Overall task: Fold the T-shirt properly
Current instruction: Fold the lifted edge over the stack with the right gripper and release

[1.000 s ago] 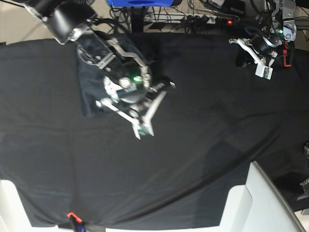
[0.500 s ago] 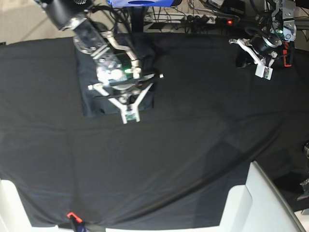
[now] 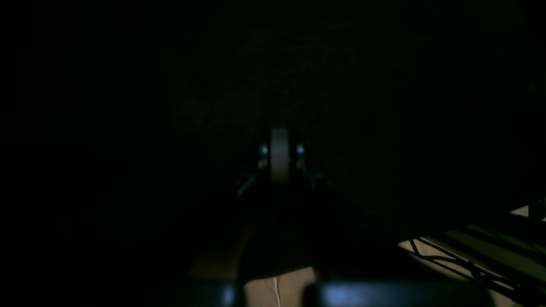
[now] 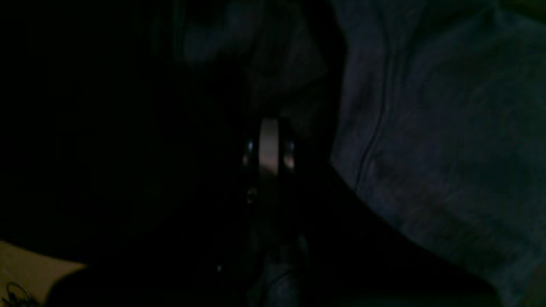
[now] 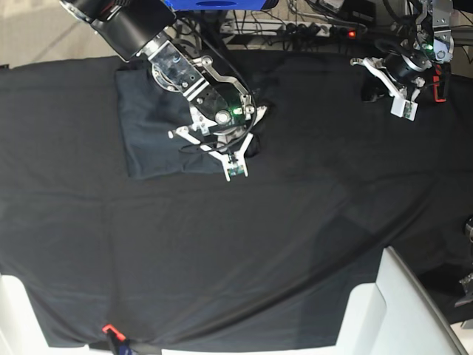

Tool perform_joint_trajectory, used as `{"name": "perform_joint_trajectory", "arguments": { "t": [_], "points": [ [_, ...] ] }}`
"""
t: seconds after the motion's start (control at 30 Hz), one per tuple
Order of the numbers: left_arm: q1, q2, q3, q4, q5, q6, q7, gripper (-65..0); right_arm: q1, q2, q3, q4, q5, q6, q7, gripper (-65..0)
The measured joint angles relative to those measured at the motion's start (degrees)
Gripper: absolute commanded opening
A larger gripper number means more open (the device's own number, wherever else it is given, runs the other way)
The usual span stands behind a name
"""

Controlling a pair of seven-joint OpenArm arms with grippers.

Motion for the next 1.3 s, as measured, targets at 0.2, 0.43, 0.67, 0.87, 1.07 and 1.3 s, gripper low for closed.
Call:
{"name": "perform_joint_trajectory", "arguments": {
  "t": [0.2, 0.43, 0.67, 0.87, 1.07, 1.3],
  "points": [
    [-0.22, -0.07, 0.00, 0.00, -0.13, 0.00, -0.17, -65.0, -3.15, 4.85, 0.28, 16.70, -0.44, -0.35, -6.51, -64.2],
    [-0.31, 0.11, 0.00, 0.02, 3.58, 0.00, -0.04, -65.0, -12.35, 8.79, 6.95, 26.64, -0.20, 0.00, -9.90, -64.2],
    [-0.48, 0.96, 0.11, 0.28, 8.26, 0.00, -0.24, -65.0, -18.58, 9.38, 8.31, 26.25, -0.20, 0.02, -4.13, -64.2],
    [-0.48, 1.11, 0.13, 0.28, 8.26, -0.02, -0.24, -65.0, -19.65, 8.15, 8.15, 20.22, 2.71, -0.26, -0.72, -64.2],
    [-0.48, 1.03, 0.11, 0.28, 8.28, -0.02, -0.24, -65.0, -19.50, 7.98, 8.00, 17.88, 6.95, 0.00, 1.57, -64.2],
    [-0.81, 0.90, 0.11, 0.31, 8.74, -0.02, -0.20, -65.0, -19.69, 10.51, 10.25, 29.18, 7.65, -0.04, -2.95, -64.2]
  ]
}}
